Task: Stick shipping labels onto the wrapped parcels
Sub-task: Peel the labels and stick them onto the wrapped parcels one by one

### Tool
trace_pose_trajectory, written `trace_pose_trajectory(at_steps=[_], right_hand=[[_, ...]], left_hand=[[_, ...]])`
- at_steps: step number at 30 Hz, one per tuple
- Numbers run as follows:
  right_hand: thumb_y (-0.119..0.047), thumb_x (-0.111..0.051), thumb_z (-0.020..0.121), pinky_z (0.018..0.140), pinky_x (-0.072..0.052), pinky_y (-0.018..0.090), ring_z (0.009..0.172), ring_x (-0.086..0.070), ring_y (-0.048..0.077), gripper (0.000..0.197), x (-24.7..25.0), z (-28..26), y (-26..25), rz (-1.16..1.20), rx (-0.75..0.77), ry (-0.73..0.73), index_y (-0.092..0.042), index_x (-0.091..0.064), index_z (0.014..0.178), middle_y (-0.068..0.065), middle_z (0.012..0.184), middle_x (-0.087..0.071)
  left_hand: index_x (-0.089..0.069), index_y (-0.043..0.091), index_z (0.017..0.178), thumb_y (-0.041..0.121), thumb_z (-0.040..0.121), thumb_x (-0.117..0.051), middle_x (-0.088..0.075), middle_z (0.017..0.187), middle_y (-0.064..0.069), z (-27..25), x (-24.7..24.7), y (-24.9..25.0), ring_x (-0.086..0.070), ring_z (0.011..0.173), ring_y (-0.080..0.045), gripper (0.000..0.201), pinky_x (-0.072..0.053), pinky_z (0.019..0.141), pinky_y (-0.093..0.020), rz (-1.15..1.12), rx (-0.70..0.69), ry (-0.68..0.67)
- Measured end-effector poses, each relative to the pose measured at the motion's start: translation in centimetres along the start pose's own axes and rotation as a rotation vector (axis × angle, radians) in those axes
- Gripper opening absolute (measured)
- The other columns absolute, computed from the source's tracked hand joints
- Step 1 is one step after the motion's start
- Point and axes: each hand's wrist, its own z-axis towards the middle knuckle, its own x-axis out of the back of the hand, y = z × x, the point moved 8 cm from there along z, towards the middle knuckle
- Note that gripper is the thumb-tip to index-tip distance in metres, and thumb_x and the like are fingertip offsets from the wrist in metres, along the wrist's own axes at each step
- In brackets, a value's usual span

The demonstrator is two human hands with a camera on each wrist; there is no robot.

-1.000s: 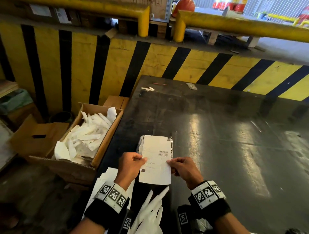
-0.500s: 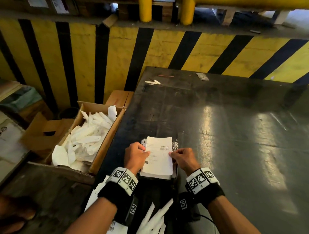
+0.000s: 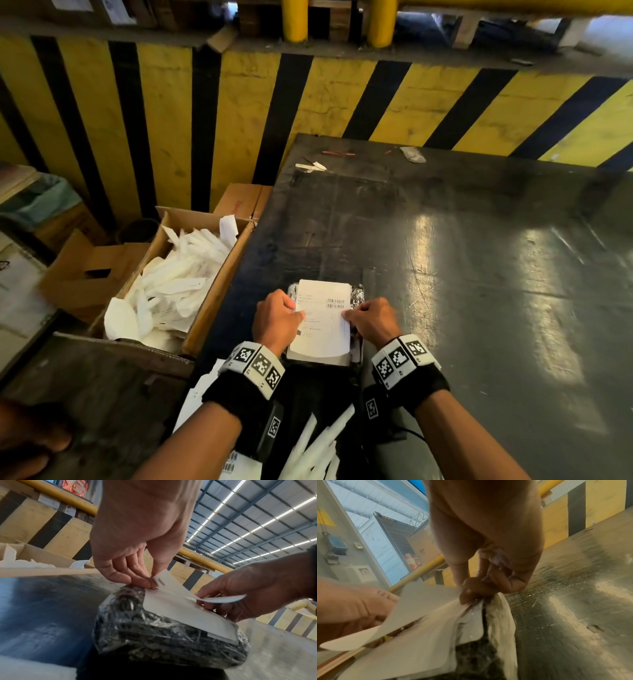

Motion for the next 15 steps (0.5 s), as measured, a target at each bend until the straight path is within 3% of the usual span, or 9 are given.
trace_pose_trajectory(at_steps=[3, 7, 9, 12, 15], right_hand=[[-0.023, -0.073, 0.078, 0.047, -0.041, 0.019, 0.054, -0.056, 0.013, 0.023, 0.0, 0.4, -0.5, -0.135, 0.027, 0.024, 0.0, -0.067, 0.077, 0.006, 0.067, -0.064], [-0.04, -0.074, 0.074, 0.065, -0.052, 0.028, 0.079, -0.067, 0.024, 0.042, 0.1, 0.8, -0.2, -0.273, 0.042, 0.014, -0.002, -0.065, 0.09, 0.011, 0.09, -0.07], [-0.047, -0.076, 0.07, 0.067, -0.055, 0.032, 0.079, -0.068, 0.025, 0.047, 0.0, 0.5, 0.5, -0.313, 0.056, -0.007, -0.005, -0.064, 0.087, 0.011, 0.089, -0.07], [-0.055, -0.075, 0.066, 0.056, -0.049, 0.027, 0.068, -0.063, 0.02, 0.048, -0.4, -0.6, 1.6, -0.402, 0.094, -0.064, -0.011, -0.062, 0.081, 0.006, 0.08, -0.067], [-0.062, -0.073, 0.062, 0.052, -0.043, 0.025, 0.059, -0.056, 0.012, 0.048, -0.5, -1.7, 2.1, -0.442, 0.143, -0.109, -0.018, -0.056, 0.07, -0.003, 0.066, -0.06]], left_hand=[[-0.054, 0.015, 0.083, 0.019, 0.08, -0.072, -0.062, 0.089, -0.001, -0.1, 0.1, 0.5, -0.057, 0.072, -0.012, 0.018, -0.037, 0.049, -0.02, 0.092, -0.017, -0.002], [-0.05, 0.017, 0.084, 0.026, 0.083, -0.069, -0.06, 0.091, 0.001, -0.6, 0.5, 0.6, -0.056, 0.077, -0.015, 0.021, -0.038, 0.054, -0.024, 0.206, -0.062, -0.006], [-0.049, 0.018, 0.084, 0.025, 0.083, -0.069, -0.062, 0.098, -0.001, -1.0, 0.4, 0.4, -0.058, 0.08, -0.016, 0.021, -0.042, 0.058, -0.026, 0.235, -0.08, -0.033], [-0.047, 0.021, 0.092, 0.026, 0.082, -0.069, -0.06, 0.11, -0.003, -1.8, 0.1, 0.3, -0.057, 0.091, -0.018, 0.026, -0.047, 0.068, -0.029, 0.308, -0.135, -0.085], [-0.044, 0.021, 0.118, 0.035, 0.078, -0.071, -0.048, 0.124, -0.008, -2.4, -0.4, 0.5, -0.047, 0.114, -0.024, 0.051, -0.044, 0.091, -0.035, 0.451, -0.215, -0.118]])
